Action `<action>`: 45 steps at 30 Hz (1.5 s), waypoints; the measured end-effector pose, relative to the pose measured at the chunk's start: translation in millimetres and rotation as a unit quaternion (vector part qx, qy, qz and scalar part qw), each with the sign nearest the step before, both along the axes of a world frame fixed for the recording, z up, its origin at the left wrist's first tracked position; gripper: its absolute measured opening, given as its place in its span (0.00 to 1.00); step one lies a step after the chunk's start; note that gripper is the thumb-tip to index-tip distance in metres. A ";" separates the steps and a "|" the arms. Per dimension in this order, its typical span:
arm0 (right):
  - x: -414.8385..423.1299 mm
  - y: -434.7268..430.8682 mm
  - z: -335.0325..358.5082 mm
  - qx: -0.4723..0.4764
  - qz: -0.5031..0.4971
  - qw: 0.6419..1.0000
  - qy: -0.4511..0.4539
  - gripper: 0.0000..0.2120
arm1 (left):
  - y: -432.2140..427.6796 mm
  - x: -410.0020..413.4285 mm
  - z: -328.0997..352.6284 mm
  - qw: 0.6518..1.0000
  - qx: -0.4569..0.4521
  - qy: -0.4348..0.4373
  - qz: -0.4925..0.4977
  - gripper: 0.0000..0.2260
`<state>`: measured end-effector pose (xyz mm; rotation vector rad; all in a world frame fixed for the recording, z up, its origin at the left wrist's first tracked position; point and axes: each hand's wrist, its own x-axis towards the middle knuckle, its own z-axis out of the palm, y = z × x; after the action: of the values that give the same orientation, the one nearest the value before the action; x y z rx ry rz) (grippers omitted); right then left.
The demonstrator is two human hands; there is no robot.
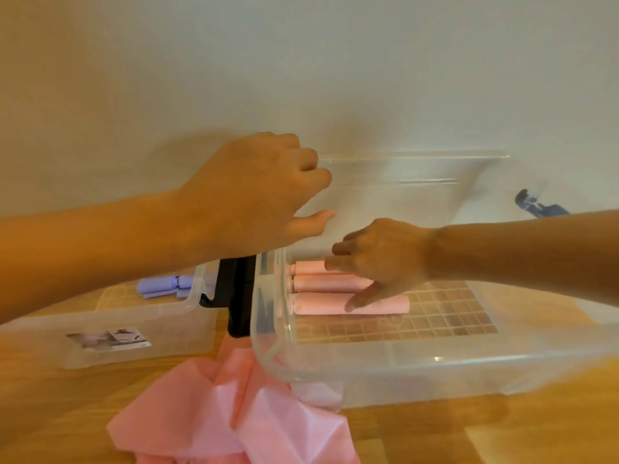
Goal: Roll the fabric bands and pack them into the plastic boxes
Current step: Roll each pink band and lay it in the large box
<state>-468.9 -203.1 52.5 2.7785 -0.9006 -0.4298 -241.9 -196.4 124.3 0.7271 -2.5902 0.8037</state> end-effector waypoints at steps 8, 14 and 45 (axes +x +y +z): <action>15.4 29.5 63.0 -0.025 -0.227 0.973 -0.021 0.34 | 24.4 5.7 4.9 0.989 0.034 0.045 0.133 0.36; 48.4 87.7 99.1 -0.107 -0.302 0.934 -0.156 0.33 | 83.6 23.7 4.6 0.964 0.126 0.139 0.187 0.35; 137.8 278.9 -149.5 -0.165 -0.112 0.921 -0.335 0.25 | 256.2 161.5 -183.6 0.953 0.261 -0.023 0.151 0.36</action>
<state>-331.1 75.8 -97.0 2.5135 -1.2832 0.6420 -80.4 59.7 -59.3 1.2879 -2.7961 0.1914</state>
